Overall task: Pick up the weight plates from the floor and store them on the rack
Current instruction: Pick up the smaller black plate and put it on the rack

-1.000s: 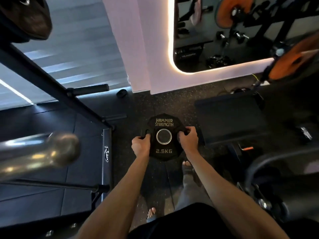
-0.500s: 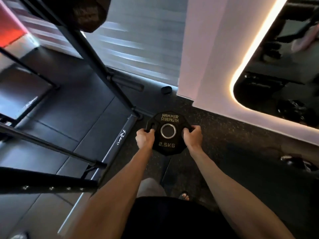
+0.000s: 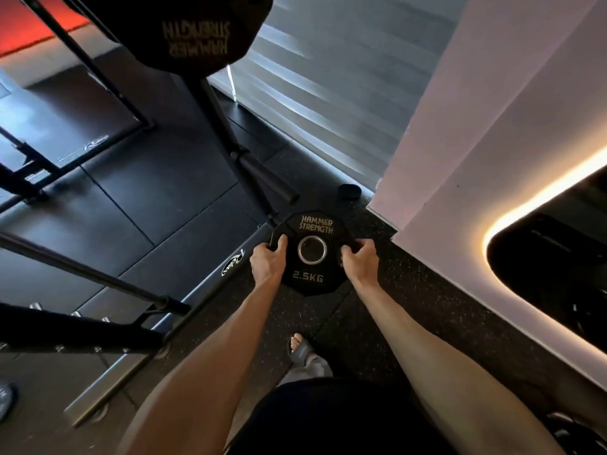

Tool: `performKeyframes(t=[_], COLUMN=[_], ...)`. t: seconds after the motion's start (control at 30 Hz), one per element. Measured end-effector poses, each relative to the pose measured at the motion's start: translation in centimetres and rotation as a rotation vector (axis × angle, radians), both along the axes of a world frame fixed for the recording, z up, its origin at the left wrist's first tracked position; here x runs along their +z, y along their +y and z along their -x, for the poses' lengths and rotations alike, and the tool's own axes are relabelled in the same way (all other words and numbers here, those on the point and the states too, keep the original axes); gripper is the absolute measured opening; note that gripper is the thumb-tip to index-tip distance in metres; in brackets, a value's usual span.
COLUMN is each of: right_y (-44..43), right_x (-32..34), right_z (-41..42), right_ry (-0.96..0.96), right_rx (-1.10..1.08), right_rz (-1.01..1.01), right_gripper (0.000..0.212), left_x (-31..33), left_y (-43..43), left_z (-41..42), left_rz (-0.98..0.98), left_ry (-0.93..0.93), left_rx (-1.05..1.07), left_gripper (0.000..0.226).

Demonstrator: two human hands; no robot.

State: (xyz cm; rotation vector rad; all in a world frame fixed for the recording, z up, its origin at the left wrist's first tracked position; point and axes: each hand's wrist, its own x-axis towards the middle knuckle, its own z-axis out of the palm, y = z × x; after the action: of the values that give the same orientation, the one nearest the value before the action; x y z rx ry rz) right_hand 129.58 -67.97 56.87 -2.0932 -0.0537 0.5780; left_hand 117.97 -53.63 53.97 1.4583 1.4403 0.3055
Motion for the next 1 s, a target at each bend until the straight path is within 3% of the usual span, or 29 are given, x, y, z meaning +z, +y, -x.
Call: performKeyframes(t=[0.33,0.6,1.0], right_y=[7.7,12.6,16.8], right_x=[-0.3,-1.3,-3.6], right_z=[-6.5,-11.1,-18.5], right_ry=[-0.017,-0.011,-0.038], right_rx=[0.236,0.424,0.794], right_rz=[0.068,0.039,0.008], right_gripper=[0.034,0.034,0.031], left_x=[-1.5,-1.5,-3.2], left_y=[5.7,8.1,9.3], left_z=[-2.9,-5.6,-9.6], left_rz=[0.054,0.054,0.042], left_ry=[0.043,0.073,0.168], left_rx=[0.001,0.065,0.219], left_gripper=[0.051,0.034,0.035])
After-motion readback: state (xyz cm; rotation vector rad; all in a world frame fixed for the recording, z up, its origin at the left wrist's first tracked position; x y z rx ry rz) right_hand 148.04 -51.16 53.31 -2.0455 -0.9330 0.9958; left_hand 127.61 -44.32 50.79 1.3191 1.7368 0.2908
